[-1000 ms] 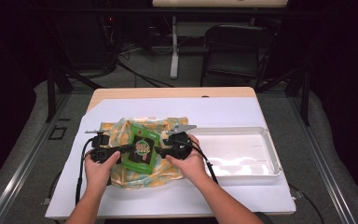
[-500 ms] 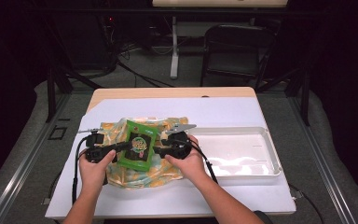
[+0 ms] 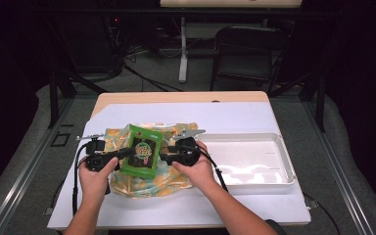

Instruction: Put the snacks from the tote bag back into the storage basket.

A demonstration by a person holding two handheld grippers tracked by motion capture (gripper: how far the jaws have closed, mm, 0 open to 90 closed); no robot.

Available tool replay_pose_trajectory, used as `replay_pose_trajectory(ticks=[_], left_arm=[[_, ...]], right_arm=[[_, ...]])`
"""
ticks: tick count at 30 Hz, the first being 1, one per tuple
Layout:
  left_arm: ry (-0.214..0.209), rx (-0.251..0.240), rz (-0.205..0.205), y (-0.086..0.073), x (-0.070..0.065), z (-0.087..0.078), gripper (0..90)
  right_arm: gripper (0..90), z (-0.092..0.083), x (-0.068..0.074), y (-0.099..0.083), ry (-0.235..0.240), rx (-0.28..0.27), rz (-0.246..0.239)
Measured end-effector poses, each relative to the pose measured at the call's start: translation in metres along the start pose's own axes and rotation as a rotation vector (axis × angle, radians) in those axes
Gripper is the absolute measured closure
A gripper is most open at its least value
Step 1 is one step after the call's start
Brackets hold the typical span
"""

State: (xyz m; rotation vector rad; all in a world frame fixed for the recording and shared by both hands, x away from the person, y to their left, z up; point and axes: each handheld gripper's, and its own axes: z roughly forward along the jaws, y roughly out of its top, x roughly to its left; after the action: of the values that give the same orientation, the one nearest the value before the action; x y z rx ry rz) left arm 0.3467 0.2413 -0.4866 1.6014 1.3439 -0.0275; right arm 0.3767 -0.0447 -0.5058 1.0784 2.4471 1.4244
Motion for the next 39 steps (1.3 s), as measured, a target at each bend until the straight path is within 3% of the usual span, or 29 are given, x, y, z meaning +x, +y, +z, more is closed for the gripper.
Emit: replay_pose_trajectory(ticks=[9,15,23,34,39], left_arm=[[-0.005,-0.013,0.003,0.001,-0.002,-0.002,72.0],[-0.016,-0.030,0.010,0.002,-0.006,-0.004,72.0],[-0.027,-0.049,0.070,0.006,-0.020,-0.004,72.0],[-0.070,-0.079,0.110,0.009,-0.034,-0.003,72.0],[-0.090,-0.092,0.135,0.010,-0.039,0.000,72.0]], right_arm=[[53.2,0.000,0.000,0.000,0.005,0.000,-0.001],[53.6,-0.006,0.000,0.003,0.008,-0.034,0.005],[53.7,-0.018,-0.001,0.005,0.003,-0.058,0.009],[54.8,-0.033,0.003,0.006,0.011,-0.091,0.002],[53.7,-0.036,0.003,0.006,0.027,-0.103,0.021]])
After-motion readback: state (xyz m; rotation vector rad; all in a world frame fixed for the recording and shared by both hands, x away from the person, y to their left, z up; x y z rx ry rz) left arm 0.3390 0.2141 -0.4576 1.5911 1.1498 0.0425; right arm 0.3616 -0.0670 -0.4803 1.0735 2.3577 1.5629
